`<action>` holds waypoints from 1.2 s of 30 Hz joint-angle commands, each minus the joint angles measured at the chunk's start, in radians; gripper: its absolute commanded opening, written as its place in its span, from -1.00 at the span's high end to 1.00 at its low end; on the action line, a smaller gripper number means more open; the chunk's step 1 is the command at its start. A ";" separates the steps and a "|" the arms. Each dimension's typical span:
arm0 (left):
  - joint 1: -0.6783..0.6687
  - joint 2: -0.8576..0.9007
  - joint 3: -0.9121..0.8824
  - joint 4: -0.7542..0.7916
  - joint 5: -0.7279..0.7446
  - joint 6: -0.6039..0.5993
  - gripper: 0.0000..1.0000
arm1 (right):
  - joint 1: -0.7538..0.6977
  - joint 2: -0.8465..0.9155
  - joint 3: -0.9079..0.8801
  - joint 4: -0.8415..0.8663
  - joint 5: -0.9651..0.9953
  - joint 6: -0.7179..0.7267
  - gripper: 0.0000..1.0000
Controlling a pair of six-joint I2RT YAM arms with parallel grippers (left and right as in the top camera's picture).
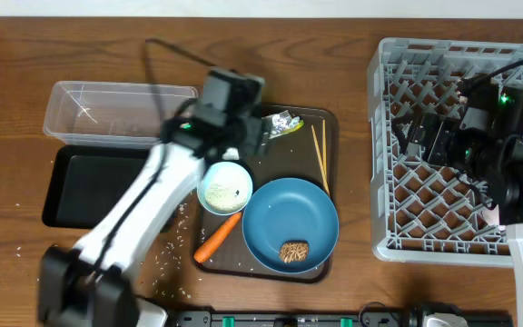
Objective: Sort waste into correct bins and load items into the dishwasher rack
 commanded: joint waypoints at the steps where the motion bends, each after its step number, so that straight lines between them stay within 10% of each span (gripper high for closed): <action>1: -0.036 0.109 0.011 0.080 -0.064 0.098 -0.68 | 0.012 -0.002 0.003 -0.017 0.010 0.026 -0.90; 16: -0.084 0.399 0.011 0.371 0.008 0.097 -0.62 | 0.013 0.003 0.003 -0.072 0.010 0.026 -0.91; 24: -0.093 0.396 0.011 0.380 0.008 0.076 0.88 | 0.013 0.009 0.003 -0.076 0.010 0.032 -0.91; 36: -0.093 0.069 0.011 0.193 0.004 0.037 0.88 | 0.013 0.009 0.003 -0.075 0.010 0.032 -0.89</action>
